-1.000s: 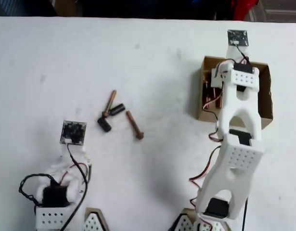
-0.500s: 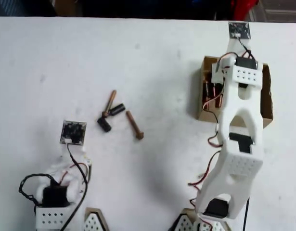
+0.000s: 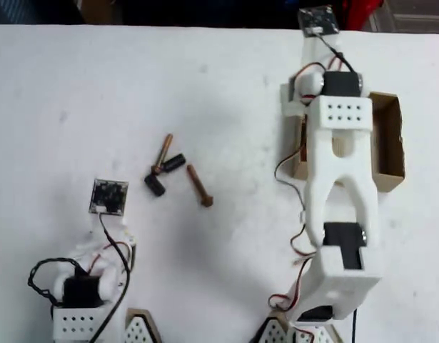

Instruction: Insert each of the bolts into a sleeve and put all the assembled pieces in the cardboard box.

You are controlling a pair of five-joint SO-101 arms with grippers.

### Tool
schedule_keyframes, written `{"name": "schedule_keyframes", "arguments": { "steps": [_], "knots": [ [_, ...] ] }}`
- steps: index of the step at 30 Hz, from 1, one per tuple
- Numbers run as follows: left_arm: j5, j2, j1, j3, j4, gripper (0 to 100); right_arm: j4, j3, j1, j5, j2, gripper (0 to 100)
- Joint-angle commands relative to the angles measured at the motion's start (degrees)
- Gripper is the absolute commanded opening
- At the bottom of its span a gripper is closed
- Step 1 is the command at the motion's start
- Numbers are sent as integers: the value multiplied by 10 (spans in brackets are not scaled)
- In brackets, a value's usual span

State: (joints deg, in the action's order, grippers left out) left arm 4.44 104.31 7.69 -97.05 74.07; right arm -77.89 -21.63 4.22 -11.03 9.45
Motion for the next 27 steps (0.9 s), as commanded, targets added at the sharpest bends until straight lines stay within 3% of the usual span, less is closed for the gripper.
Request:
{"name": "schedule_keyframes", "arguments": {
  "steps": [1,8,17,27],
  "knots": [
    [6,4,4,1,-3,23,-27,-25,51,-7,-64,38],
    [6,4,56,1,-27,23,-93,-25,163,-7,-131,38],
    [6,4,127,1,-3,23,-150,-23,296,-7,-161,39],
    [6,4,182,1,-3,22,-74,62,351,-7,-78,42]
  ]
}}
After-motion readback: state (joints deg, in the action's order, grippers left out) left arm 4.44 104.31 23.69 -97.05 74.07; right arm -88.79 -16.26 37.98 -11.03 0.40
